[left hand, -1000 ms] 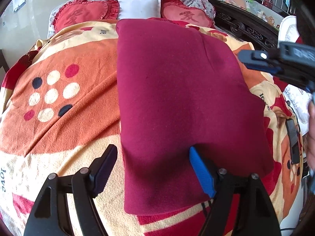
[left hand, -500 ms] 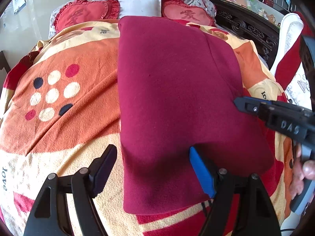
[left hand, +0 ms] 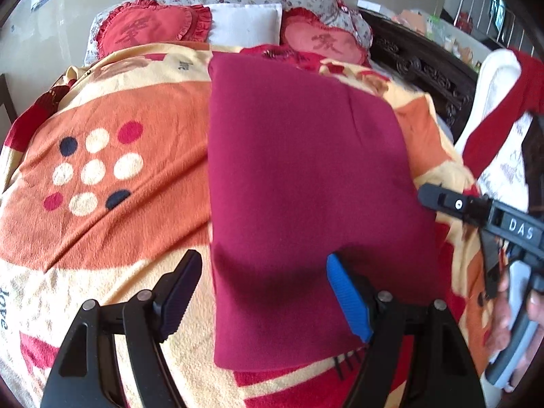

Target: Fold small clothes

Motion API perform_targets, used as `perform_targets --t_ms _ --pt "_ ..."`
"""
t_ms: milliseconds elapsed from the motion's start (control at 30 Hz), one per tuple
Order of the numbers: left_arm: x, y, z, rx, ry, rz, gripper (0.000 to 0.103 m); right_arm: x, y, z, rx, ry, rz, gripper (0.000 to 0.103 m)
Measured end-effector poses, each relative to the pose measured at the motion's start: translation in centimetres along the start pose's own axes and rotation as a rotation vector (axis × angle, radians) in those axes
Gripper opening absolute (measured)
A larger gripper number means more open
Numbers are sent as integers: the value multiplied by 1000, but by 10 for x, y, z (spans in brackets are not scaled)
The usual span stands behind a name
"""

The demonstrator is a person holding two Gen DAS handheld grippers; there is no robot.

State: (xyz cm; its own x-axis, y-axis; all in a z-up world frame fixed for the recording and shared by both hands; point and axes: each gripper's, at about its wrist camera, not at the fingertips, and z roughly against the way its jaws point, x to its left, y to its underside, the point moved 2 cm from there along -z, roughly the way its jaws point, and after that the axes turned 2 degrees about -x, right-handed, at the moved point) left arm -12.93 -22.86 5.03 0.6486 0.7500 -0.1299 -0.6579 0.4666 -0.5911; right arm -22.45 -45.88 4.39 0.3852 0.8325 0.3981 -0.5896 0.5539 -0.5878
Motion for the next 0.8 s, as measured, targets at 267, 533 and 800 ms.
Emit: perform_targets --t_ms 267,533,800 --pt "16 -16 -12 18 116 101 89 -17 -7 -32 45 -116 -93 50" --pt "25 -21 -32 44 150 119 94 -29 -4 -56 63 -212 -162 61" --pt "25 -27 -44 48 155 109 97 -17 -9 -72 75 -255 -133 63"
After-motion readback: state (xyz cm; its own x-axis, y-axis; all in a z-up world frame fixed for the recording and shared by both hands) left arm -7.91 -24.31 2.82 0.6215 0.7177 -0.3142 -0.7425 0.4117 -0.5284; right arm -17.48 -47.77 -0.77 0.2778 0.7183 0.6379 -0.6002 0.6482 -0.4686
